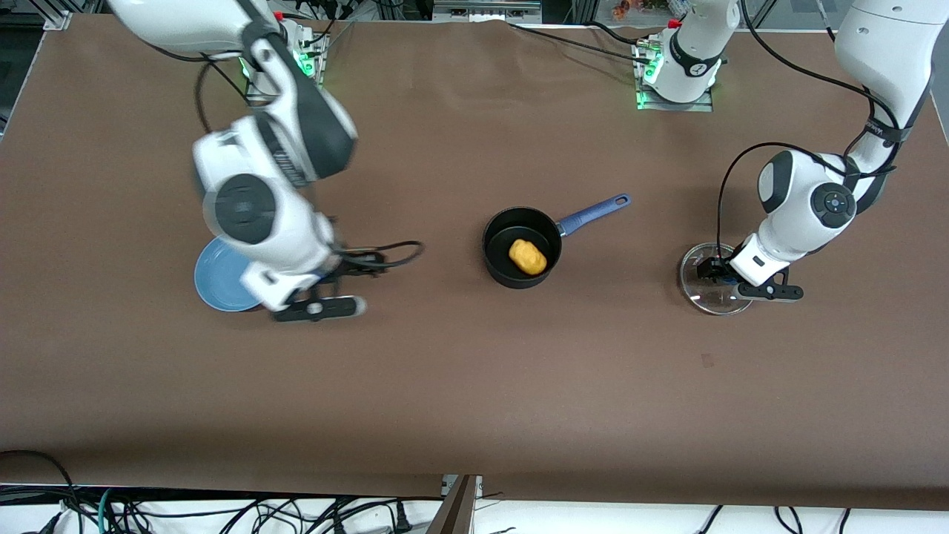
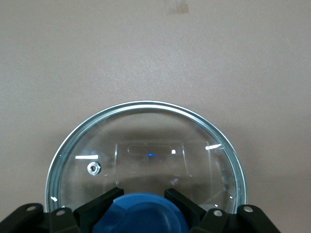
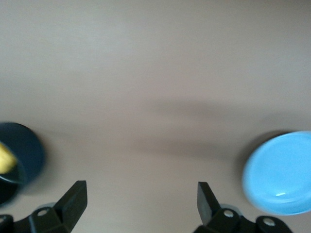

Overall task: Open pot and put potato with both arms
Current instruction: 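Lower the potato into the saucepan and open the right gripper, then set the lid on the table with the left gripper while the right gripper withdraws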

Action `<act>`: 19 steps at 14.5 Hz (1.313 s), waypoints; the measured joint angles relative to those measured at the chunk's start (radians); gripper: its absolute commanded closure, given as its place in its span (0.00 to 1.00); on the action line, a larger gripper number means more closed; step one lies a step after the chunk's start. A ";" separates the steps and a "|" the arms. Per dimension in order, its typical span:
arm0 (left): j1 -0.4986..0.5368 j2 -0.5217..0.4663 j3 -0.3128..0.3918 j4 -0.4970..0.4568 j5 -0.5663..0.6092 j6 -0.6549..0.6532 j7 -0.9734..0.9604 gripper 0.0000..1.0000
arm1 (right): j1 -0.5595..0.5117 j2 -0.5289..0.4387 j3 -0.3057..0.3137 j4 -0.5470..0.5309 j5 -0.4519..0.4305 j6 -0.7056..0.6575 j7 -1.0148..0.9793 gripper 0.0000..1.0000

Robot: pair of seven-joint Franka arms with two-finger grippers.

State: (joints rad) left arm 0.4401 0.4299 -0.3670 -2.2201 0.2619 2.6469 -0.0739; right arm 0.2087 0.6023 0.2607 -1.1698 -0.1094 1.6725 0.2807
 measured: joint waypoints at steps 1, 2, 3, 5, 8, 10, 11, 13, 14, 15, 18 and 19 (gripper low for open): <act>0.002 0.004 0.002 0.000 0.021 0.001 -0.001 0.42 | -0.044 -0.016 -0.001 0.000 -0.005 -0.009 -0.079 0.00; 0.005 0.006 0.005 0.000 0.035 0.002 -0.001 0.36 | -0.092 -0.032 -0.002 0.000 -0.006 -0.012 -0.143 0.00; 0.008 0.006 0.008 0.001 0.042 0.004 -0.001 0.27 | -0.140 -0.051 -0.002 -0.001 -0.006 -0.018 -0.199 0.00; 0.010 0.006 0.009 0.005 0.044 0.006 -0.001 0.21 | -0.221 -0.102 -0.002 -0.010 -0.006 -0.037 -0.292 0.00; 0.010 0.006 0.010 0.011 0.045 0.007 -0.001 0.21 | -0.260 -0.213 -0.027 -0.070 -0.006 -0.062 -0.320 0.00; 0.010 0.004 0.010 0.018 0.045 0.007 -0.001 0.21 | -0.259 -0.303 -0.038 -0.150 -0.006 -0.070 -0.320 0.00; 0.010 -0.002 0.010 0.022 0.045 0.007 -0.002 0.21 | -0.258 -0.340 -0.047 -0.184 -0.006 -0.074 -0.320 0.00; 0.010 -0.026 0.008 0.033 0.045 0.002 -0.014 0.21 | -0.257 -0.398 -0.087 -0.225 -0.006 -0.079 -0.321 0.00; 0.010 -0.044 0.006 0.043 0.045 -0.018 -0.022 0.21 | -0.258 -0.423 -0.105 -0.238 -0.006 -0.083 -0.326 0.00; 0.010 -0.063 0.001 0.059 0.045 -0.056 -0.027 0.21 | -0.259 -0.446 -0.115 -0.255 -0.006 -0.091 -0.329 0.00; 0.010 -0.110 -0.039 0.143 0.043 -0.230 -0.046 0.21 | -0.257 -0.494 -0.117 -0.325 -0.004 -0.118 -0.306 0.00; 0.009 -0.122 -0.055 0.180 0.032 -0.292 -0.061 0.21 | -0.257 -0.499 -0.117 -0.339 0.004 -0.132 -0.267 0.00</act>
State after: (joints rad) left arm 0.4494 0.3079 -0.4220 -2.0401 0.2938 2.3544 -0.1346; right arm -0.0481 0.1033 0.1439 -1.5091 -0.1055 1.5409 0.0137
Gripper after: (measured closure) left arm 0.203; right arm 0.000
